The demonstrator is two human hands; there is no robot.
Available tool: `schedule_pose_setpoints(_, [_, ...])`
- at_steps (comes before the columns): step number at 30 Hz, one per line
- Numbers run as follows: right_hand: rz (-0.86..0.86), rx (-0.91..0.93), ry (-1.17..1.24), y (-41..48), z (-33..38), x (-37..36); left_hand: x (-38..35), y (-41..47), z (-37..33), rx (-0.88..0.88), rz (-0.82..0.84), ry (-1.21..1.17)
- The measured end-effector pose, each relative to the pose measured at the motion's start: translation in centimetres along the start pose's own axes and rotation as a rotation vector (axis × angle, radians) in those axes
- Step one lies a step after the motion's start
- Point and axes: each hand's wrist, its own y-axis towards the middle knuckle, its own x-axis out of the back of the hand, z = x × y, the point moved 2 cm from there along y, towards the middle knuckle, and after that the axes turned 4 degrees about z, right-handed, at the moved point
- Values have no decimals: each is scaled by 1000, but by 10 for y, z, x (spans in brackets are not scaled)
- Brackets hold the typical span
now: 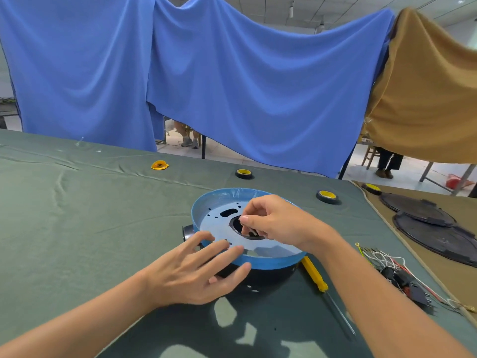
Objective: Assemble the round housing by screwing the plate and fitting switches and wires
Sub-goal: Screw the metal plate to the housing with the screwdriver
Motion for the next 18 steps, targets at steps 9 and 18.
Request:
schedule_pose_setpoints(9, [-22, 93, 177, 20, -2, 0, -11, -23, 21, 0, 102, -95])
schedule_pose_setpoints(18, [53, 201, -48, 57, 4, 1, -31, -48, 51, 140, 101, -137])
